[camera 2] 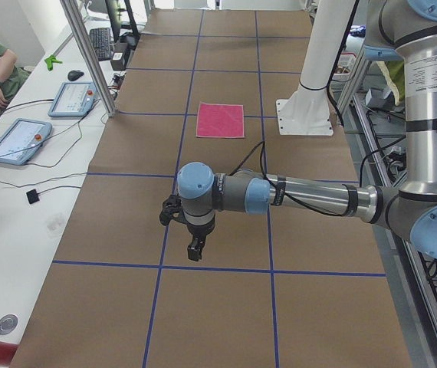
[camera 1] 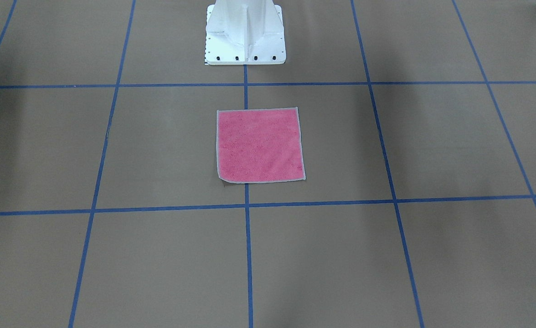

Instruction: Fold towel twice with both arms

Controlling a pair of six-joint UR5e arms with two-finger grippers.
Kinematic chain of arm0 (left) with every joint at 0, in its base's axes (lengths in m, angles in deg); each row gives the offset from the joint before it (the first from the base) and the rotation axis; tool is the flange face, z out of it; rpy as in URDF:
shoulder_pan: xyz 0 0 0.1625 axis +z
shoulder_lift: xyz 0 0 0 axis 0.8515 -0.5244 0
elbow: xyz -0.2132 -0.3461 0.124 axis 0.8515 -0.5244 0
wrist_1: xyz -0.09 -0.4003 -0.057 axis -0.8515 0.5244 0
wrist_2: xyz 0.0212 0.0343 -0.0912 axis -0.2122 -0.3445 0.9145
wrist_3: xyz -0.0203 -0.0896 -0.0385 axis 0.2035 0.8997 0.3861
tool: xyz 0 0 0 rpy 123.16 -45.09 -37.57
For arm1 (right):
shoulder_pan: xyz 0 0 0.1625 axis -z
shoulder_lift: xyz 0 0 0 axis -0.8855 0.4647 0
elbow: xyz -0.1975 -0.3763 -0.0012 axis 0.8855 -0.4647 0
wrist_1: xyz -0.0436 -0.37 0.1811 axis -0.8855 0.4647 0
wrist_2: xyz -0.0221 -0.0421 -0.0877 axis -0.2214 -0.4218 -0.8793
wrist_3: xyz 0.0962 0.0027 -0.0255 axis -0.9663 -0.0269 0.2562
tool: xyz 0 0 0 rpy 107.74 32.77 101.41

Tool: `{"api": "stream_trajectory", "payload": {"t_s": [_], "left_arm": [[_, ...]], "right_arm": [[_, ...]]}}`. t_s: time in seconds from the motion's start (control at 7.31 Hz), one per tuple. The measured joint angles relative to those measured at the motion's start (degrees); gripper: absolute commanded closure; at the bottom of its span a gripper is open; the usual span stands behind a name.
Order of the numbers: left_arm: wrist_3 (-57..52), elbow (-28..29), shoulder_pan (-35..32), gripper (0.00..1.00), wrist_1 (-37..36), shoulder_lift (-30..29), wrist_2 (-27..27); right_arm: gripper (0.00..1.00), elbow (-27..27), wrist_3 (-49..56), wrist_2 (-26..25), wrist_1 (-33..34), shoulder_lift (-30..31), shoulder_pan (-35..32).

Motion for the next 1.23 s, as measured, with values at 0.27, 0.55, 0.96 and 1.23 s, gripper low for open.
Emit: {"api": "stream_trajectory", "payload": {"t_s": [0.27,0.55,0.96,1.23], "left_arm": [[-0.11,0.01,0.00,0.00,0.01,0.00,0.02],[-0.04,0.03,0.00,0.00,0.00,-0.11,0.07],[0.97,1.24,0.70,0.01,-0.39,-6.00,1.20],[9.57,1.39,4.73,0.01,0.06,-12.36,2.04]], "right_arm": [[0.00,0.17,-0.07,0.01,-0.39,0.30,-0.03],[0.00,0.32,-0.19,0.00,-0.44,0.25,-0.04],[0.00,-1.26,-2.25,-0.08,3.31,-7.14,0.45],[0.00,-2.93,-7.06,-0.12,6.23,-15.36,3.67]]}}
